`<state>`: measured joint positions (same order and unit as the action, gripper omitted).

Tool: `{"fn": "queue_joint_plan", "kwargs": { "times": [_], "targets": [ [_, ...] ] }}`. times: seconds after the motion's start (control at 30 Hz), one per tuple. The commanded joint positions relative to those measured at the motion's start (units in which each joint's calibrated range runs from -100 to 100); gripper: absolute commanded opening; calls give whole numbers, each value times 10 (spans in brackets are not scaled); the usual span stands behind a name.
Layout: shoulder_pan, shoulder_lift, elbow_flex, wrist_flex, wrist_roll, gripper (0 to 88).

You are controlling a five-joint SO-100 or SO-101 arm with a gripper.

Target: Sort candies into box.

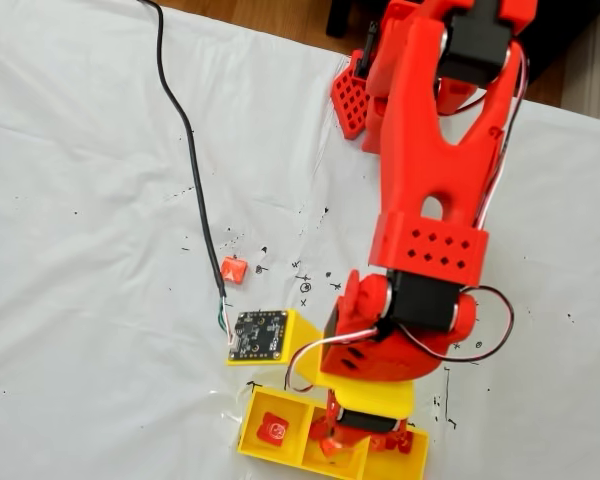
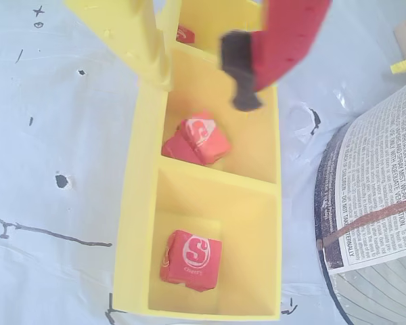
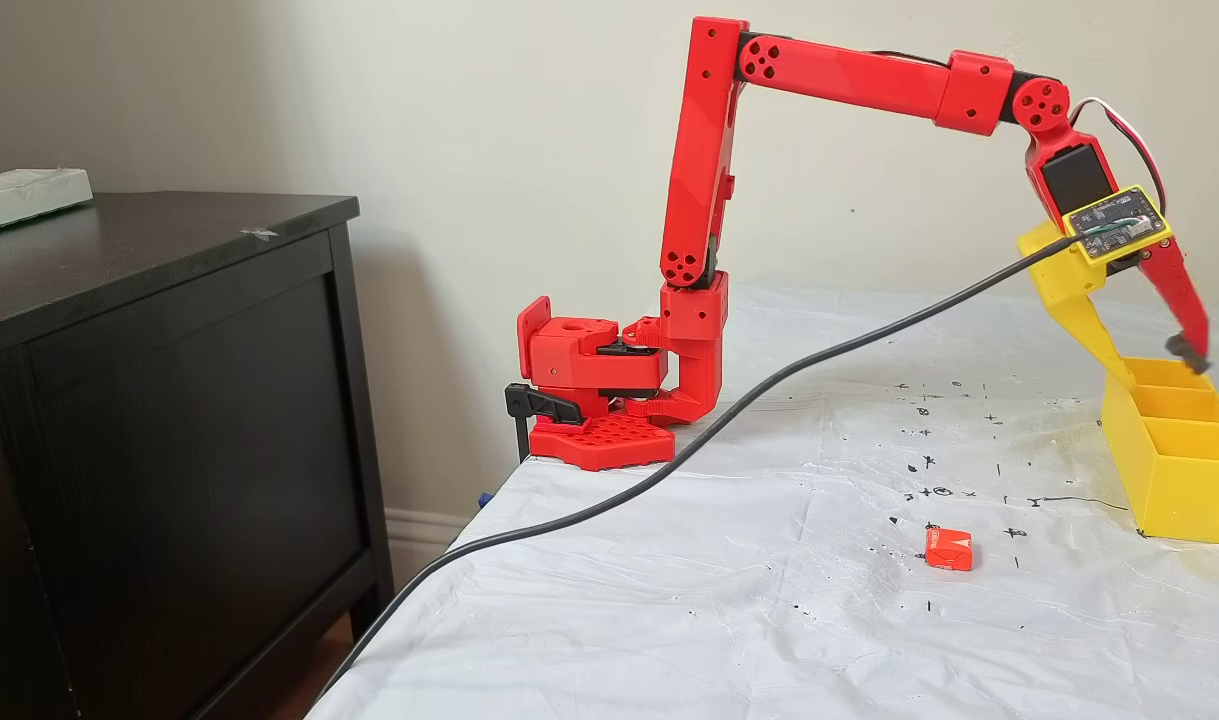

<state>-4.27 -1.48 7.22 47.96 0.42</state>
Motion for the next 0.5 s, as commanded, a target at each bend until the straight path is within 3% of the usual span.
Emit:
{"fn": "queue_joint_plan", "kwargs": {
  "times": [0.0, 0.27, 0.47],
  "targets": [
    [15, -93, -57, 32, 4, 2],
    [92, -174, -56, 172, 75, 2],
    [150, -233, 11, 194, 113, 2]
  ]
}}
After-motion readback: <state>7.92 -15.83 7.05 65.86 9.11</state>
